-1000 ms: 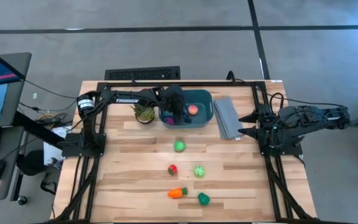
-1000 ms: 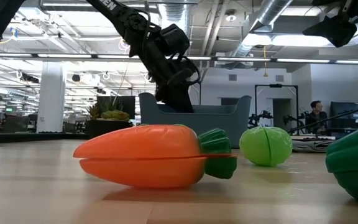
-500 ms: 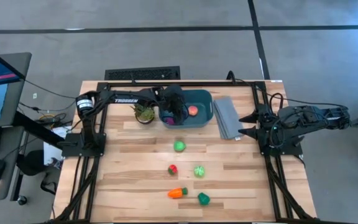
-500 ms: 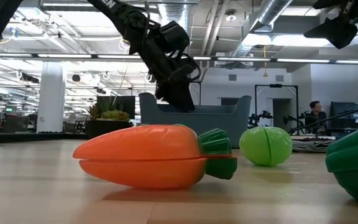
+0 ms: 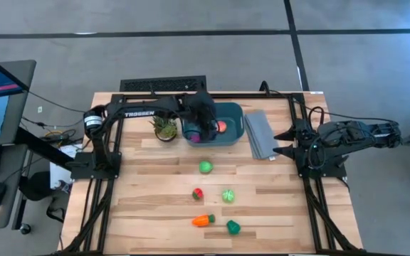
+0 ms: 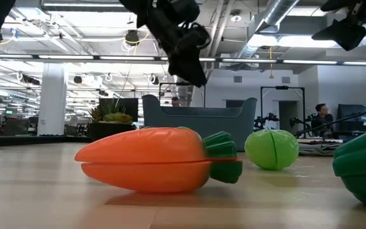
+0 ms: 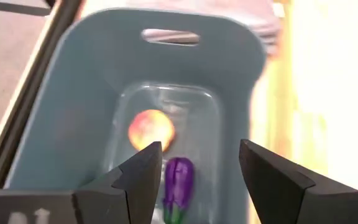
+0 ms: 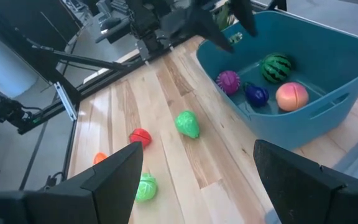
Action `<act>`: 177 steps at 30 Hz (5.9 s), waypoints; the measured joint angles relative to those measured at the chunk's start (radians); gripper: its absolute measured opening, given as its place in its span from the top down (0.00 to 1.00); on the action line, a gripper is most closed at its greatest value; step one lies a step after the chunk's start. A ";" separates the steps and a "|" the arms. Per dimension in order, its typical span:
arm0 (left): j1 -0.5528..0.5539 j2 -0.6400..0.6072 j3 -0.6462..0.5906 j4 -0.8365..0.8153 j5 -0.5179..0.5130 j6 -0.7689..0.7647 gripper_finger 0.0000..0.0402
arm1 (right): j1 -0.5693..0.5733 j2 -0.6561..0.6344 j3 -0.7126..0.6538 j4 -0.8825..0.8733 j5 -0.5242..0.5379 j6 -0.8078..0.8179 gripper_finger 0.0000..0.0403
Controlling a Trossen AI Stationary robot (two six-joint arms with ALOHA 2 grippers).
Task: Pick and placing Produce into tupperware
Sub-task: Put the strawberry into the blue bin
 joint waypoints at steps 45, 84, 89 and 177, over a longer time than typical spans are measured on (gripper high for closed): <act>-0.596 -0.019 -0.082 -0.306 -0.301 -0.520 0.52 | 0.000 0.000 0.000 -0.017 0.023 0.000 0.18; -0.718 -0.174 -0.486 0.219 -0.429 -0.877 0.18 | 0.000 0.000 0.000 -0.012 0.023 -0.008 0.18; -0.718 -0.134 -0.500 0.250 -0.392 -0.867 0.18 | 0.000 0.000 0.000 -0.016 0.023 -0.009 0.18; -0.662 0.047 -0.401 0.339 -0.348 -0.782 0.49 | 0.000 0.000 0.000 -0.040 0.027 -0.008 0.18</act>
